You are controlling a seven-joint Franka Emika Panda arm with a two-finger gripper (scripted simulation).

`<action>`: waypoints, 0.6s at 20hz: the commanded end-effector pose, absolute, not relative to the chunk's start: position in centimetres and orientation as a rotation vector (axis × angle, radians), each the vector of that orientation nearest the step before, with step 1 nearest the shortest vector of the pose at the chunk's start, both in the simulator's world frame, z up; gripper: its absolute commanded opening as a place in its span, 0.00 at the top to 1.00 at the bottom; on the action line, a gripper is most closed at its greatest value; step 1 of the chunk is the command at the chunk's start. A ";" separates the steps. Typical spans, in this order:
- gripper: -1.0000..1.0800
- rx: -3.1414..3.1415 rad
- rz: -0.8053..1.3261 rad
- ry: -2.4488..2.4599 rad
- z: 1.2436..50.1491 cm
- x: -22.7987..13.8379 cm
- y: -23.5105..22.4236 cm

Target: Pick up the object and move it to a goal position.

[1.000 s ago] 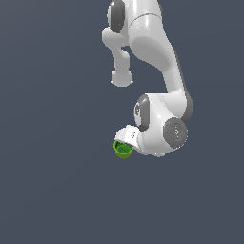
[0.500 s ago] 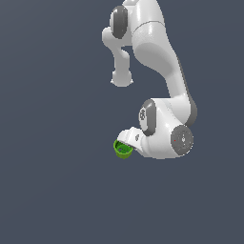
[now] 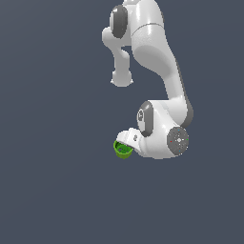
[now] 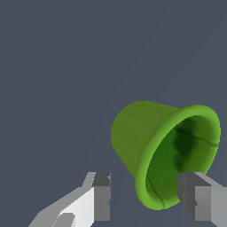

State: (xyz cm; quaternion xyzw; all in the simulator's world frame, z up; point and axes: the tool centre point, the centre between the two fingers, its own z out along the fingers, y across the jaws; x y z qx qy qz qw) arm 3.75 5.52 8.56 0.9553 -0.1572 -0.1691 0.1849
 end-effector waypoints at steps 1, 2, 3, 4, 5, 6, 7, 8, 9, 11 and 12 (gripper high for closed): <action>0.38 2.691 -0.477 -0.444 7.9 3.4 5.3; 0.38 2.691 -0.477 -0.444 7.8 3.4 5.2; 0.38 2.691 -0.477 -0.444 7.7 3.3 5.2; 0.38 2.691 -0.477 -0.444 7.6 3.3 5.2; 0.38 2.691 -0.477 -0.444 7.6 3.3 5.2; 1.00 2.691 -0.477 -0.444 7.6 3.3 5.2; 1.00 2.691 -0.477 -0.444 7.6 3.3 5.2; 1.00 2.691 -0.477 -0.444 7.6 3.3 5.2; 1.00 2.691 -0.477 -0.444 7.6 3.3 5.2; 1.00 2.691 -0.477 -0.444 7.6 3.3 5.2; 1.00 2.691 -0.477 -0.444 7.6 3.3 5.2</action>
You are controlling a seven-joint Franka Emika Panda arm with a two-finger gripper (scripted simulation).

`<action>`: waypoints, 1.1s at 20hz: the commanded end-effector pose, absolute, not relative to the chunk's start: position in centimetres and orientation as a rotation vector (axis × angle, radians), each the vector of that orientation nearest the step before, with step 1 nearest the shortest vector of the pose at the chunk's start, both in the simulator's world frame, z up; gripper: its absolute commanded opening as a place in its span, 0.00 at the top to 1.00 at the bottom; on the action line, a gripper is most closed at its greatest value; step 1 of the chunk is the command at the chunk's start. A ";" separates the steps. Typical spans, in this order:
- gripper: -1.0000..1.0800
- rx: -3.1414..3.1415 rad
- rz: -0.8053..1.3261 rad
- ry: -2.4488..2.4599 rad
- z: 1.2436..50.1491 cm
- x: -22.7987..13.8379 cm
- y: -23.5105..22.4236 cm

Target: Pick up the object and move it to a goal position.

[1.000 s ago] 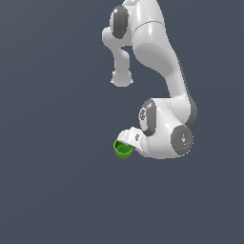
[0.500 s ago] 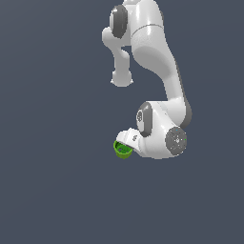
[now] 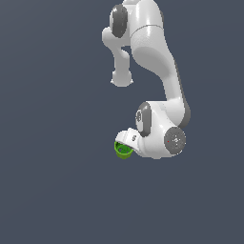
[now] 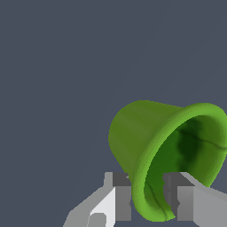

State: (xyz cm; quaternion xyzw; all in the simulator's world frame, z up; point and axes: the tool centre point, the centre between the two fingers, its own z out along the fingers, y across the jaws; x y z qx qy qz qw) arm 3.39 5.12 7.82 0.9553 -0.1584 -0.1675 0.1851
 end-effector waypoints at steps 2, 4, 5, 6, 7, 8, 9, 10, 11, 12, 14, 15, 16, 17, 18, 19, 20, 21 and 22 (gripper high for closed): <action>1.00 2.691 -0.477 -0.444 7.6 3.3 5.2; 1.00 2.692 -0.472 -0.447 7.8 3.4 5.1; 1.00 2.692 -0.472 -0.447 7.8 3.4 5.1; 1.00 2.692 -0.472 -0.447 7.9 3.4 5.0; 1.00 2.692 -0.472 -0.447 8.1 3.4 5.0; 1.00 2.692 -0.472 -0.447 8.4 3.4 4.8; 1.00 2.692 -0.472 -0.447 8.7 3.4 4.7; 1.00 2.692 -0.472 -0.447 9.1 3.4 4.5; 1.00 2.692 -0.473 -0.447 9.5 3.4 4.2; 1.00 2.692 -0.473 -0.447 10.1 3.4 3.9; 1.00 2.692 -0.473 -0.447 11.4 3.4 3.2; 1.00 2.692 -0.474 -0.447 12.2 3.5 2.8; 1.00 2.692 -0.474 -0.447 13.1 3.5 2.3; 1.00 2.692 -0.474 -0.448 14.1 3.5 1.8; 1.00 2.692 -0.474 -0.448 15.1 3.5 1.3; 1.00 2.692 -0.475 -0.448 16.0 3.5 0.8; 1.00 2.692 -0.475 -0.448 17.0 3.6 0.3; 1.00 2.692 -0.475 -0.448 18.0 3.6 -0.2; 1.00 2.692 -0.476 -0.449 18.9 3.6 -0.7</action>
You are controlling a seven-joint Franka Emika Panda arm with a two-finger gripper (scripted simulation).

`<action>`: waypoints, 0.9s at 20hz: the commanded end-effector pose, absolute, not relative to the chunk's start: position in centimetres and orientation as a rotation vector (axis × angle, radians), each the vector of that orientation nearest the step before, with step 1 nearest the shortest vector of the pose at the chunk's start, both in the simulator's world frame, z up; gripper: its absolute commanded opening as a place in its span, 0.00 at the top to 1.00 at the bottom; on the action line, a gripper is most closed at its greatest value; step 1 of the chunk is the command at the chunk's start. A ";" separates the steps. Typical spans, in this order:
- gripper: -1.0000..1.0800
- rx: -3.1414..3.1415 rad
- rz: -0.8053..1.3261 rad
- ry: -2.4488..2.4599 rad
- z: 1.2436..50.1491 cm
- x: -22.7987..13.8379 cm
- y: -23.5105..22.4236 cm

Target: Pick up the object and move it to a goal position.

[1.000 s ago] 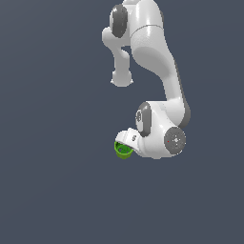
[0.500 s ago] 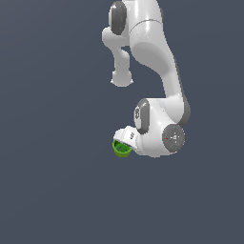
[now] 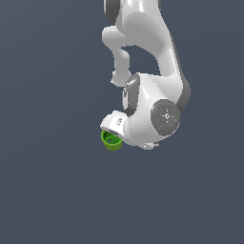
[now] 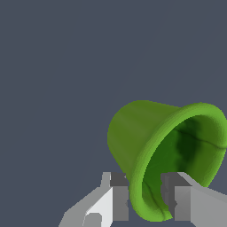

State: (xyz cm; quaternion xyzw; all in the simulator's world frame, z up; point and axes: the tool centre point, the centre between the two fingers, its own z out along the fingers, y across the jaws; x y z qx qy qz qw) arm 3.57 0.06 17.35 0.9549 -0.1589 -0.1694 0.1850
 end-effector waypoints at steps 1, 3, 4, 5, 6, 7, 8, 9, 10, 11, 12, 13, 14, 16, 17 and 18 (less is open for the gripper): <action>1.00 2.692 -0.476 -0.449 19.9 3.6 -1.2; 1.00 2.692 -0.476 -0.449 21.8 3.7 -2.2; 1.00 2.691 -0.477 -0.449 22.7 3.8 -2.7; 1.00 2.691 -0.477 -0.449 23.7 3.8 -3.2; 1.00 2.691 -0.477 -0.449 24.6 3.8 -3.7; 1.00 2.691 -0.477 -0.449 25.5 3.9 -4.1; 1.00 2.691 -0.477 -0.449 26.4 3.9 -4.6; 1.00 2.691 -0.477 -0.449 27.3 4.0 -5.0; 1.00 2.691 -0.477 -0.449 28.1 4.0 -5.5; 1.00 2.691 -0.477 -0.449 29.0 4.1 -5.9; 1.00 2.691 -0.477 -0.449 29.8 4.1 -6.4; 1.00 2.691 -0.477 -0.449 30.6 4.2 -6.7; 1.00 2.691 -0.477 -0.449 31.4 4.3 -7.2; 1.00 2.691 -0.477 -0.448 32.8 4.4 -7.9; 1.00 2.691 -0.477 -0.448 33.5 4.5 -8.2; 1.00 2.691 -0.477 -0.448 34.1 4.5 -8.6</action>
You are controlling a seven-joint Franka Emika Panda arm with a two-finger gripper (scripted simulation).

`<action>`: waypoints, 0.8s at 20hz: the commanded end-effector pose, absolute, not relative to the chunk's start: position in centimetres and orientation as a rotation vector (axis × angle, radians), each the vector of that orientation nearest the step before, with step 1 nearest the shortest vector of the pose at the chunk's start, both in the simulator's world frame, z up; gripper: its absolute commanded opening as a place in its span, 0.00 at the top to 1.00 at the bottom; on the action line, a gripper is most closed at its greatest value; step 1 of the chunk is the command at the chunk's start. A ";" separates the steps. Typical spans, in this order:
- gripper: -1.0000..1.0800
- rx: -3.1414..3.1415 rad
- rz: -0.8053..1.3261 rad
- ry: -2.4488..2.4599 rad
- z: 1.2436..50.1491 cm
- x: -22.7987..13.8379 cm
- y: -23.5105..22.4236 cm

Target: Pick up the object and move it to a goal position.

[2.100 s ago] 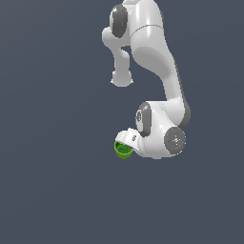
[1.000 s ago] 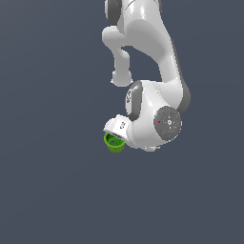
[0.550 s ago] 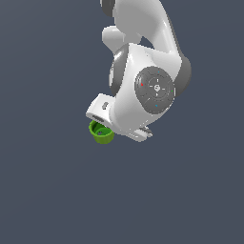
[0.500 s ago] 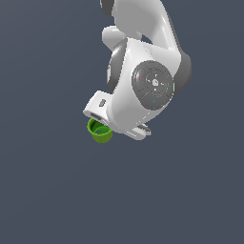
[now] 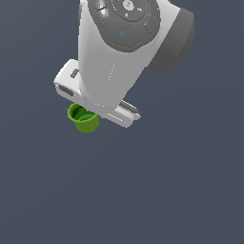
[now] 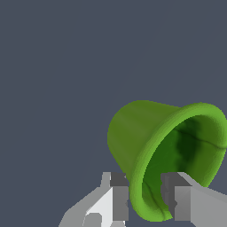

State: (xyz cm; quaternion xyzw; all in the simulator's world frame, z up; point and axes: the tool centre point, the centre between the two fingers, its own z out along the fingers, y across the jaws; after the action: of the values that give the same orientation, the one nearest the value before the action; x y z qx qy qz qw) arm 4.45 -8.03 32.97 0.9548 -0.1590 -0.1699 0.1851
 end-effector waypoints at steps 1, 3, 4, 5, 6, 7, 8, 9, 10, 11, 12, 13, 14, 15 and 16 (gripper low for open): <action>1.00 2.690 -0.477 -0.447 34.6 4.6 -8.8; 1.00 2.690 -0.477 -0.447 35.6 4.7 -9.3; 1.00 2.690 -0.477 -0.447 36.0 4.7 -9.6; 1.00 2.690 -0.477 -0.446 36.4 4.8 -9.7; 1.00 2.690 -0.477 -0.446 36.7 4.8 -9.9; 1.00 2.690 -0.477 -0.446 37.0 4.9 -10.1; 1.00 2.690 -0.477 -0.446 37.3 4.9 -10.2; 1.00 2.690 -0.477 -0.445 37.5 4.9 -10.3; 1.00 2.690 -0.477 -0.445 37.7 5.0 -10.4; 1.00 2.690 -0.477 -0.445 37.8 5.0 -10.5; 1.00 2.690 -0.477 -0.445 37.9 5.0 -10.6; 1.00 2.690 -0.477 -0.445 38.1 5.0 -10.6; 1.00 2.690 -0.477 -0.445 38.2 5.0 -10.7; 1.00 2.690 -0.477 -0.445 38.2 5.1 -10.7; 1.00 2.690 -0.477 -0.445 38.3 5.1 -10.8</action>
State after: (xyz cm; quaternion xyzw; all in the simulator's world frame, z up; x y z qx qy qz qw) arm 5.04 -10.70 38.04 0.9548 -0.1579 -0.1704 0.1856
